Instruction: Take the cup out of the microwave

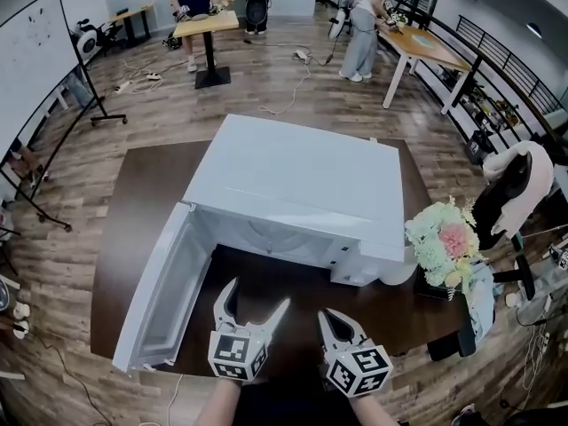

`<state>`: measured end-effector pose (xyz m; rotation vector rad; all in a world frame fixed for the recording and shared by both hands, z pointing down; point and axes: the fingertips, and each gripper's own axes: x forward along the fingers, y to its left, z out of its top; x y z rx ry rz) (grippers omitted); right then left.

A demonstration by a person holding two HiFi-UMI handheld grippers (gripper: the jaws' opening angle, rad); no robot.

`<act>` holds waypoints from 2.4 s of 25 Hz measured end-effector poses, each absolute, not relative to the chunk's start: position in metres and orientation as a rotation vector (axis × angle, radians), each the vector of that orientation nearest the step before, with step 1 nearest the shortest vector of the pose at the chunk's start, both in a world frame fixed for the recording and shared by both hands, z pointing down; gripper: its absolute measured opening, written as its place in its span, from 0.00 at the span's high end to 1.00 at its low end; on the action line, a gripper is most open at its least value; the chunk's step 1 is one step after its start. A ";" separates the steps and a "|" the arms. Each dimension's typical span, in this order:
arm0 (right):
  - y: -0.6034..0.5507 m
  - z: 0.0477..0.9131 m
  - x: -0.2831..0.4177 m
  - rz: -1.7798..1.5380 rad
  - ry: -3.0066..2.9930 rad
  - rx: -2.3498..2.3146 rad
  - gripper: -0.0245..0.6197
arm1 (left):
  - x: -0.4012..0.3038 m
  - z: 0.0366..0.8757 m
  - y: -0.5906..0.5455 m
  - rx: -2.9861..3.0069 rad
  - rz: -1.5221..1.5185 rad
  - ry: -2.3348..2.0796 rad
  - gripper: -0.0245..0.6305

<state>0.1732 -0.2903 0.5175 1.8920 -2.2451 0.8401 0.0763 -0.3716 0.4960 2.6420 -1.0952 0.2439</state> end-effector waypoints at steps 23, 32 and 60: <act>-0.310 0.546 0.200 0.960 -2.231 1.835 0.97 | 0.142 0.526 -0.486 2.596 0.322 -1.256 0.29; -0.322 0.555 0.198 1.025 -2.235 1.804 0.97 | 0.145 0.540 -0.516 2.567 0.398 -1.317 0.29; -0.347 0.572 0.208 1.087 -2.202 1.780 0.97 | 0.163 0.545 -0.550 2.617 0.428 -1.411 0.36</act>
